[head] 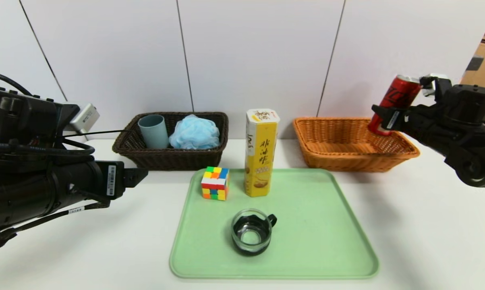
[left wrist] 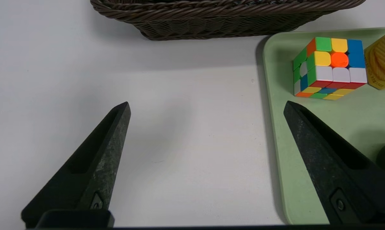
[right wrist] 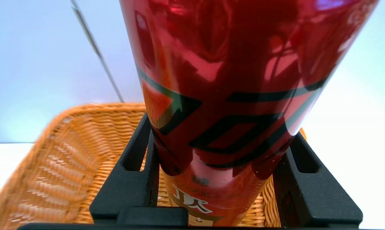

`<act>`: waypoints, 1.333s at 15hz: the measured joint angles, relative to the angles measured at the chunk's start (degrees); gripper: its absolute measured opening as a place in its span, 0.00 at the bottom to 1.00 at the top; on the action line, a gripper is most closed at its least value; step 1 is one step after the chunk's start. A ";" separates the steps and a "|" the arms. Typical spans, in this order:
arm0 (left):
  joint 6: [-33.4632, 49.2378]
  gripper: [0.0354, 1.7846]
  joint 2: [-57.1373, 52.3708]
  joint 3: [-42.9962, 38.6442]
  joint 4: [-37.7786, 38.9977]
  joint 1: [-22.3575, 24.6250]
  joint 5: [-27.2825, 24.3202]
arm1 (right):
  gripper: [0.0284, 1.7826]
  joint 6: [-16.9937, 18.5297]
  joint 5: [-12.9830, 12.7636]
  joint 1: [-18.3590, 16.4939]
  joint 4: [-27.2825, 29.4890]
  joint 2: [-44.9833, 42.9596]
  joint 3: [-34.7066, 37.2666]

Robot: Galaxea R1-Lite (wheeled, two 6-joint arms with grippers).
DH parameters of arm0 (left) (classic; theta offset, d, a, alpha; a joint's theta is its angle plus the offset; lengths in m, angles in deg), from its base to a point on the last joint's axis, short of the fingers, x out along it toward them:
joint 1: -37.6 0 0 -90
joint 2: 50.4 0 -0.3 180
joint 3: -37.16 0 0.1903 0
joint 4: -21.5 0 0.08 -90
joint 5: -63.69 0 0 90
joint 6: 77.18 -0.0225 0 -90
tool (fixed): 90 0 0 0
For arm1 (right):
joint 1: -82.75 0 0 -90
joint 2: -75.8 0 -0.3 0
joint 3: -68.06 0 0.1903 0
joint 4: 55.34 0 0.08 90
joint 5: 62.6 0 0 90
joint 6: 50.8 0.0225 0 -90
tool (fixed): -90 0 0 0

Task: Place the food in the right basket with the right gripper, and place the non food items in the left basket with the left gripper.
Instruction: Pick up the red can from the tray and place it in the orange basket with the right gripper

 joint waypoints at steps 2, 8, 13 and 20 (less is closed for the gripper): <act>0.00 0.94 0.00 0.00 -0.06 0.46 -0.30 | 0.52 -0.07 -0.46 0.02 0.00 2.30 -0.05; -0.11 0.94 0.41 -0.40 0.00 1.32 -1.43 | 0.52 -1.21 -1.13 0.11 -0.56 7.08 -2.91; -0.13 0.94 1.43 -0.38 0.00 1.68 -1.65 | 0.52 -1.65 -1.23 0.60 -0.56 9.31 -4.49; -0.10 0.94 2.17 -0.33 0.02 1.68 -1.65 | 0.72 -2.10 -1.23 0.83 -0.72 11.33 -5.95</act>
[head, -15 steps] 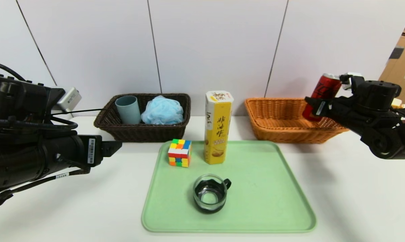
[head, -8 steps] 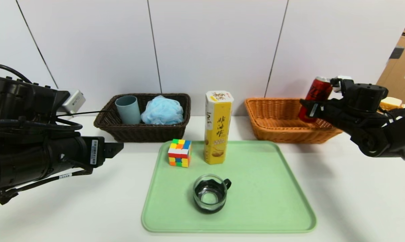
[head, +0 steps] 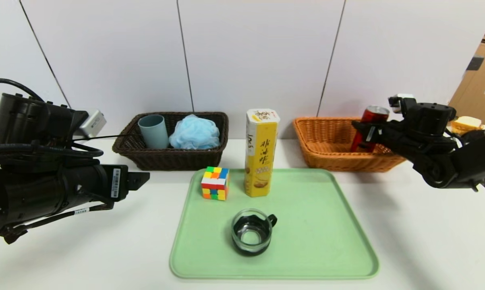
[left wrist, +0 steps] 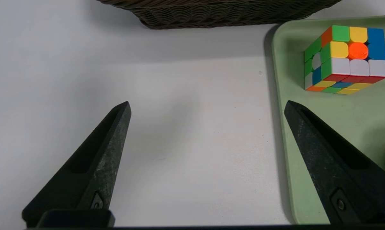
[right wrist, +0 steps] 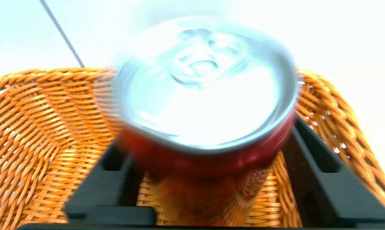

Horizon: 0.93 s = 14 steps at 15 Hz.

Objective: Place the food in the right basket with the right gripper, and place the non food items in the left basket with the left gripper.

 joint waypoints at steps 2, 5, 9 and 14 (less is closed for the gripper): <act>0.00 0.94 0.23 0.06 0.06 0.02 0.00 | 0.77 -0.05 -0.06 -0.09 0.05 -0.17 -0.06; 0.11 0.94 0.41 0.06 0.06 0.05 0.00 | 0.83 -0.22 -0.09 0.05 0.60 -2.45 -0.16; 0.16 0.94 0.41 0.00 0.09 0.02 0.07 | 0.88 -0.79 0.38 0.90 5.47 -10.81 -1.16; 0.27 0.94 0.04 0.02 0.06 0.02 -0.11 | 0.92 -0.52 6.30 5.46 21.49 -27.01 -2.56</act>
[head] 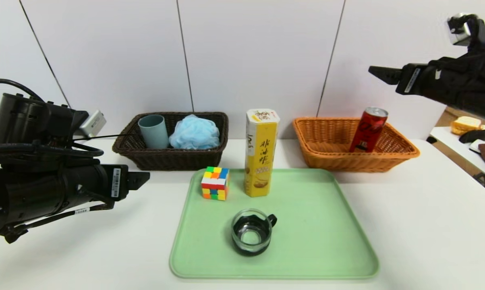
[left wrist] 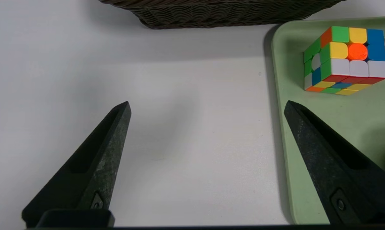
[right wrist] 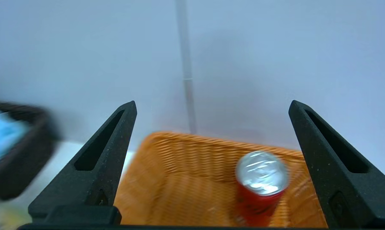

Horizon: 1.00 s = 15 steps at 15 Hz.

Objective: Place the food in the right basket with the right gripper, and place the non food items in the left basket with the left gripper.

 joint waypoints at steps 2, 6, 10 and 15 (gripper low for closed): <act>-0.02 0.94 -0.28 -0.18 -0.01 -0.02 0.00 | 0.93 0.15 3.72 4.67 4.22 -5.23 4.63; 0.06 0.94 -1.44 -1.15 -0.06 -0.02 0.00 | 0.94 0.26 5.19 16.60 4.25 -11.80 17.34; 0.24 0.94 -3.62 -3.83 -0.01 -0.09 0.11 | 0.95 0.66 -2.56 27.98 -0.33 -13.26 24.86; 1.52 0.94 -6.97 -7.05 0.02 -0.20 0.11 | 0.95 1.83 -15.81 38.16 -9.64 -8.63 30.37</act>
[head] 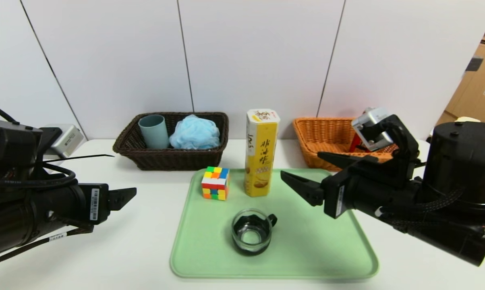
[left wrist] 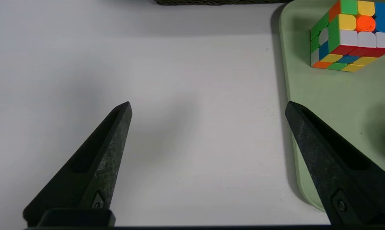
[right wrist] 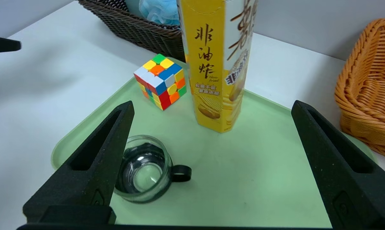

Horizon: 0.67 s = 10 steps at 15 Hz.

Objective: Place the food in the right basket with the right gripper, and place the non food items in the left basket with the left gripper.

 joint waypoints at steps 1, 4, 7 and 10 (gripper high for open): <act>0.02 0.94 -0.61 -0.66 -0.04 -0.02 0.00 | 0.95 0.16 -2.61 1.18 -2.82 1.90 0.43; -0.01 0.94 -2.21 -1.99 -0.02 -0.07 0.02 | 0.95 0.11 -8.96 3.01 -12.30 9.22 0.89; -0.09 0.94 -3.28 -3.25 0.00 -0.11 0.00 | 0.95 0.00 -11.85 4.27 -18.22 15.41 0.59; 0.49 0.94 -3.58 -3.84 0.07 -0.88 -0.06 | 0.95 -0.01 -12.13 5.21 -18.47 18.83 -0.18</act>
